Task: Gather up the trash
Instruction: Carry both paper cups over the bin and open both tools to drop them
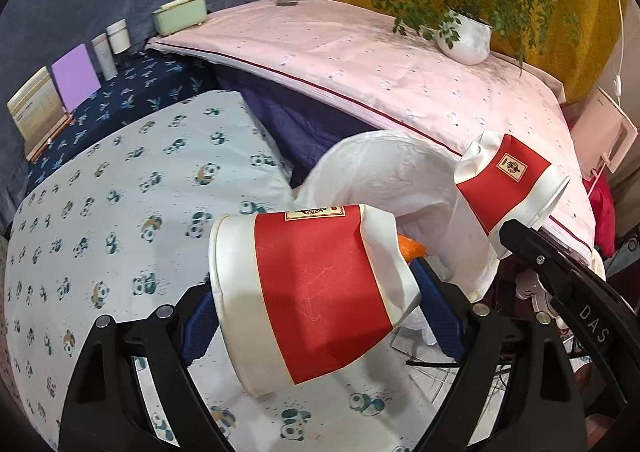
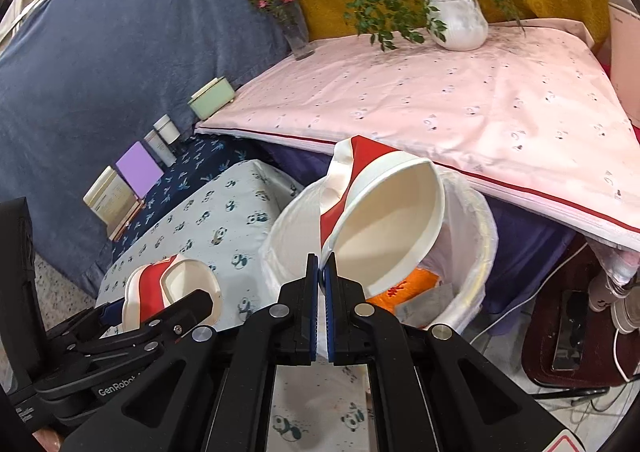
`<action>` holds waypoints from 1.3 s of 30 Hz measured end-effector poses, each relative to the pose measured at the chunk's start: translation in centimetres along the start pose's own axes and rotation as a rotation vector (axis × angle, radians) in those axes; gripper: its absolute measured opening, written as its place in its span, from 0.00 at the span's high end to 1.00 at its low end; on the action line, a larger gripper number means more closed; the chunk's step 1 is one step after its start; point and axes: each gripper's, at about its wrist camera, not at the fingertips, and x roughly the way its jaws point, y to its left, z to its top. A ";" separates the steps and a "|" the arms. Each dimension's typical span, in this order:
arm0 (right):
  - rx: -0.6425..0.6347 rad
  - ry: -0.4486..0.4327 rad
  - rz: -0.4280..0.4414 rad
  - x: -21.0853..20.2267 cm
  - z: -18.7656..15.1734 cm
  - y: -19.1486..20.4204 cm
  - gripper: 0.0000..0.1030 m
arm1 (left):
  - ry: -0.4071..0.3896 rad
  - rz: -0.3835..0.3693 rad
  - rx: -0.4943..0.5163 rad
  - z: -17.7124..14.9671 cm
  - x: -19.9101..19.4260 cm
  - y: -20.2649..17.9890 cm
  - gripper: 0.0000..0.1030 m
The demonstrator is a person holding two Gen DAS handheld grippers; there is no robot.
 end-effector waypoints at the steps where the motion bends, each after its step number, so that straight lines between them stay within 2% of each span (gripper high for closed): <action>1: 0.008 -0.001 -0.005 0.0 0.0 -0.5 0.97 | 0.005 -0.009 0.001 0.1 0.3 -0.2 0.19; 12: 0.045 0.009 -0.026 0.7 0.2 -2.6 0.97 | 0.013 -0.107 -0.067 2.2 2.7 -1.1 0.16; 22: 0.041 0.047 -0.019 2.9 0.2 -2.5 0.97 | 0.025 -0.079 -0.101 2.4 3.9 0.7 0.15; 29: 0.029 0.060 -0.015 3.7 -0.2 -2.0 0.97 | 0.022 -0.069 -0.082 -0.2 2.0 2.4 0.15; 39: 0.010 0.064 -0.011 3.7 -0.6 -1.2 0.97 | 0.136 -0.035 0.007 -4.8 4.6 1.5 0.13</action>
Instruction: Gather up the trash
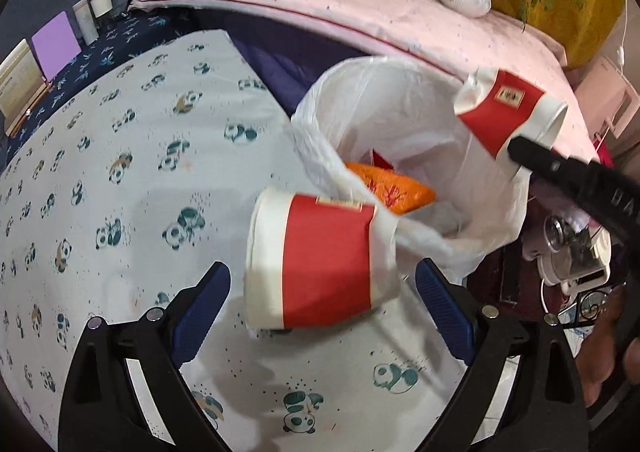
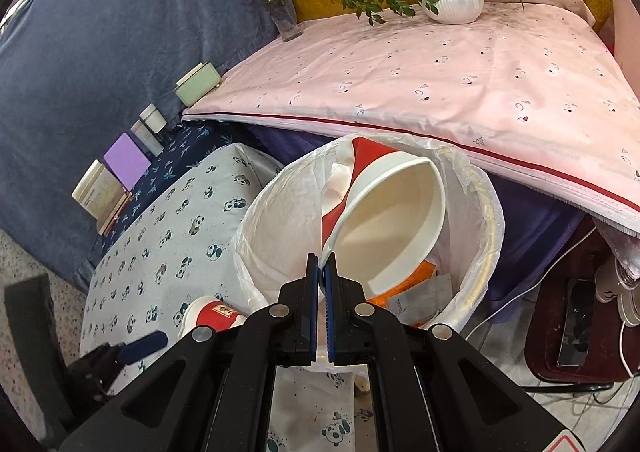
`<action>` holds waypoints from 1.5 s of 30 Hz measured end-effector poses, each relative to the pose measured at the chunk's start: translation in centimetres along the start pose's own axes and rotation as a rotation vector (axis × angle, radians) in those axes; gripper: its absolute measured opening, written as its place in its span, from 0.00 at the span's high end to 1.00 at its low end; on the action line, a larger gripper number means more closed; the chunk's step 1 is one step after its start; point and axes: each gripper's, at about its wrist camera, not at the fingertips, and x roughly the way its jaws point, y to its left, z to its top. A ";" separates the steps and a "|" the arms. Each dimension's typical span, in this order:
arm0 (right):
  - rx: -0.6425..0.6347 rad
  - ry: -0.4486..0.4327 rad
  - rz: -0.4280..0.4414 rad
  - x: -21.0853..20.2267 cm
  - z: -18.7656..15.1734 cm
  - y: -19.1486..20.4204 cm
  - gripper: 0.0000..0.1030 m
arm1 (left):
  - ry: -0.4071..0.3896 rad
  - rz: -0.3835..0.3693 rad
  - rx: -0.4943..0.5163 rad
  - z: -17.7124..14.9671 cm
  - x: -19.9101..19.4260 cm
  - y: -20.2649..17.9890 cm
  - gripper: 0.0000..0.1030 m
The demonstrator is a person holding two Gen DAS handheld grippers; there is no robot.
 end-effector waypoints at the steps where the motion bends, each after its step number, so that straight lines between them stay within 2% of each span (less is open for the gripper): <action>1: -0.002 0.002 0.001 0.0 0.0 0.1 0.97 | 0.006 0.000 -0.002 -0.1 0.2 0.1 0.14; 2: -0.002 0.004 0.002 0.1 -0.1 0.1 0.97 | 0.008 0.006 -0.002 -0.2 0.4 0.2 0.16; 3: -0.001 0.005 0.002 0.1 -0.1 0.1 0.97 | 0.012 0.007 0.001 -0.2 0.5 0.2 0.23; 11: -0.003 -0.001 0.009 0.1 0.1 0.3 0.97 | -0.019 -0.004 -0.012 0.7 -0.8 0.3 0.23; 17: 0.002 -0.011 0.007 0.0 0.5 0.0 0.97 | -0.080 -0.025 -0.009 3.2 -2.2 -0.3 0.23; 24: 0.020 -0.024 -0.008 -0.3 0.9 -1.1 0.97 | -0.114 -0.064 0.025 5.9 -1.9 -2.7 0.23; 31: 0.031 -0.019 -0.018 0.0 1.2 -1.9 0.97 | -0.110 -0.117 -0.036 7.5 -1.1 -2.8 0.22; 37: 0.023 -0.007 -0.013 0.6 1.2 -1.7 0.96 | -0.121 -0.090 -0.058 7.7 -1.3 -1.8 0.19; 39: 0.021 -0.004 -0.008 0.7 1.3 -1.5 0.91 | -0.120 -0.078 -0.063 7.6 -1.3 -1.4 0.19; 45: 0.011 -0.009 -0.003 0.9 1.3 -0.7 0.91 | -0.118 -0.046 -0.079 7.1 -1.4 -0.1 0.19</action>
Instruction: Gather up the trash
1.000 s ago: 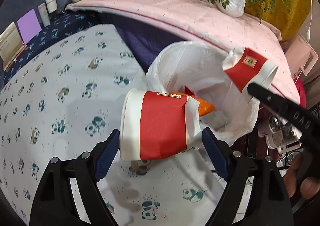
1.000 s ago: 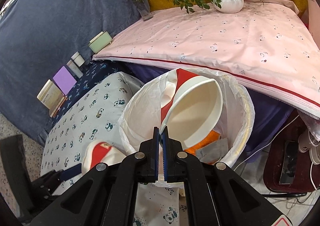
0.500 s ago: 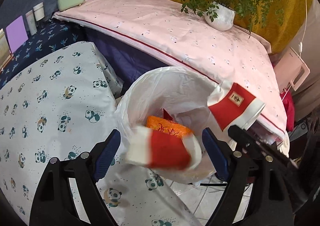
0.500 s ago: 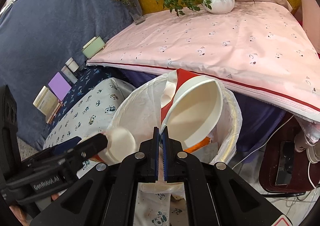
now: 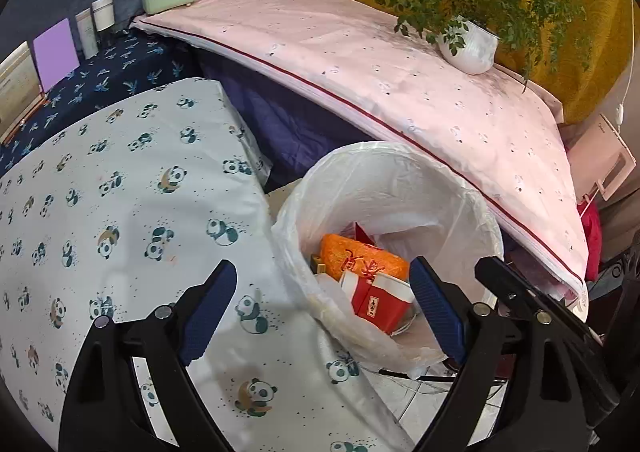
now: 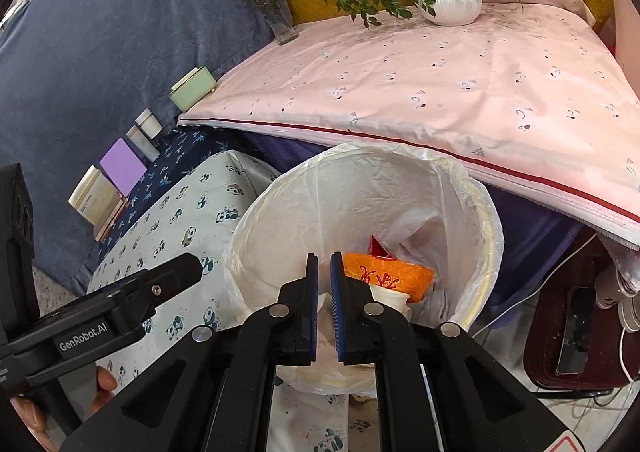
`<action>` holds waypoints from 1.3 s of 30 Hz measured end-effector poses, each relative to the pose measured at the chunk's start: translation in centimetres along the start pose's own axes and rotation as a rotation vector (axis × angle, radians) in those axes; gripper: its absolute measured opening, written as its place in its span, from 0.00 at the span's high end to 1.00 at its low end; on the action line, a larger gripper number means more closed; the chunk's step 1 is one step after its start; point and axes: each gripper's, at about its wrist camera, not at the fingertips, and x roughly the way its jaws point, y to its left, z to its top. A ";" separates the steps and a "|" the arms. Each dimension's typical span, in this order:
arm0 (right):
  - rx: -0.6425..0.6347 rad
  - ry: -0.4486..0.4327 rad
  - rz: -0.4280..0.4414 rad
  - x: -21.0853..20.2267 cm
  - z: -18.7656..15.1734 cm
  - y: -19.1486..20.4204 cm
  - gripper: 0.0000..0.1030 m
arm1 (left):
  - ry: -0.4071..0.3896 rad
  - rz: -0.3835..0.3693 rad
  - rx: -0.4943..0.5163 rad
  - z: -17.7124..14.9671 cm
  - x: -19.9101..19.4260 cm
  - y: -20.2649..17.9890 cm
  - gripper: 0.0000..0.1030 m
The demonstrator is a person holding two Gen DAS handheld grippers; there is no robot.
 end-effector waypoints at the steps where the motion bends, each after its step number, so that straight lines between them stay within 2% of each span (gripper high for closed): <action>1: -0.001 0.000 0.001 0.0 0.0 0.1 0.90 | -0.001 0.005 -0.002 -0.1 -0.1 0.2 0.19; 4: -0.005 0.002 -0.002 -0.1 0.0 0.3 0.89 | -0.008 0.023 -0.002 -0.4 -0.4 0.7 0.19; 6: -0.010 0.001 -0.006 -0.3 0.0 0.5 0.80 | -0.015 0.036 0.000 -0.7 -0.7 1.1 0.19; 11: -0.040 -0.006 -0.021 -1.1 -0.3 1.5 0.73 | -0.023 0.063 0.012 -1.4 -1.5 1.5 0.19; 21: -0.085 -0.037 -0.057 -3.1 -0.6 2.9 0.45 | -0.053 0.122 0.044 -2.5 -3.4 1.7 0.14; 25: -0.109 -0.045 -0.078 -3.8 -0.8 3.4 0.40 | -0.058 0.137 0.048 -3.0 -3.9 1.7 0.12; 27: -0.120 -0.046 -0.092 -4.1 -0.9 3.6 0.27 | -0.063 0.147 0.048 -3.2 -4.2 1.8 0.11; 29: -0.126 -0.059 -0.104 -4.6 -1.1 3.8 0.20 | -0.065 0.158 0.049 -3.4 -4.3 1.8 0.11; 37: -0.158 -0.052 -0.165 -5.4 -1.6 4.0 0.18 | -0.068 0.197 0.044 -4.0 -4.7 2.1 0.10; 39: -0.169 -0.047 -0.183 -5.5 -1.8 3.9 0.13 | -0.071 0.205 0.047 -4.2 -4.8 2.0 0.10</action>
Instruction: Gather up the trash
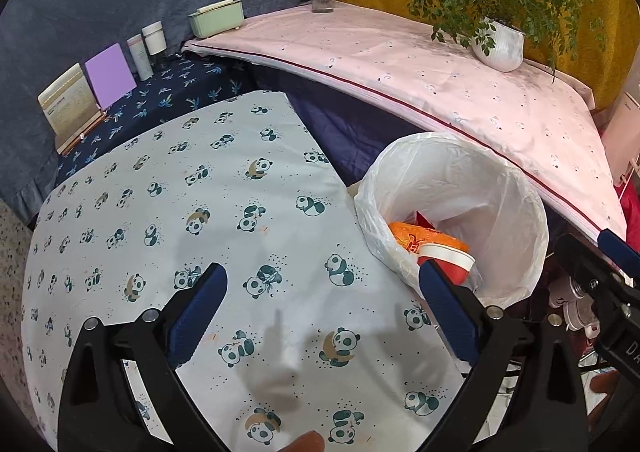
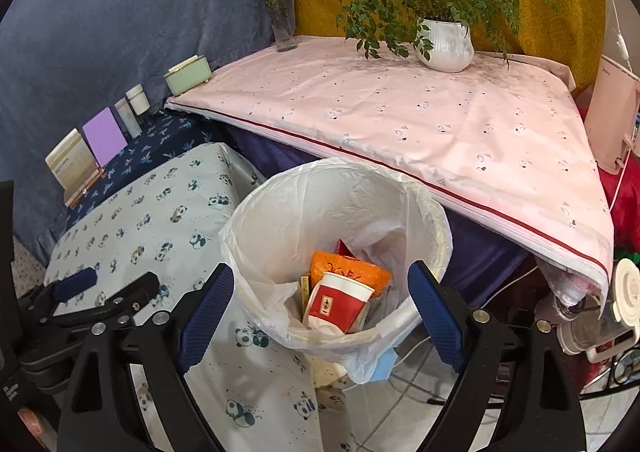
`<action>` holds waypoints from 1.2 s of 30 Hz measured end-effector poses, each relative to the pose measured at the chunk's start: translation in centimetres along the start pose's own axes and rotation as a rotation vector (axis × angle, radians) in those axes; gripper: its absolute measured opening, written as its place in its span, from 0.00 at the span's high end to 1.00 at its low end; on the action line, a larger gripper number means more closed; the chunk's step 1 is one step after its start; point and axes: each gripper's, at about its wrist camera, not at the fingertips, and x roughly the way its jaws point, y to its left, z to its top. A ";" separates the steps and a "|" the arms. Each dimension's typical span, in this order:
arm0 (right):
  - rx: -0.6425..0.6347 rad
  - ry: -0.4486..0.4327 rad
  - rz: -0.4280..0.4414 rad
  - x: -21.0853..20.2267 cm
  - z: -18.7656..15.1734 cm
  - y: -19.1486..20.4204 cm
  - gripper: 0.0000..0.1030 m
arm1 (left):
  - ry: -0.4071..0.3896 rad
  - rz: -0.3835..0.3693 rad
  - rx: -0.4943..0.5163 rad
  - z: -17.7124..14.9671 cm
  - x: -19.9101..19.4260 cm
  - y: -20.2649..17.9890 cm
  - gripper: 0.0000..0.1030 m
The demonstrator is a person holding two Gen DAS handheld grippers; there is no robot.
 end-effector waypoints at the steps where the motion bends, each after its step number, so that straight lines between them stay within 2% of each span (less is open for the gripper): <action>1: -0.007 0.001 -0.007 0.0 -0.1 0.0 0.07 | -0.001 0.002 0.001 0.0 0.0 0.0 0.10; 13: -0.060 -0.025 -0.057 -0.6 -0.6 0.0 0.07 | 0.000 0.029 0.019 -0.7 -0.1 -0.8 0.10; 26: -0.087 -0.010 -0.065 -0.3 -1.6 0.2 0.07 | 0.011 0.055 0.036 -1.2 0.2 -1.4 0.09; 36: -0.090 -0.001 -0.074 -0.2 -2.2 0.1 0.07 | 0.023 0.048 0.044 -1.7 0.4 -1.8 0.09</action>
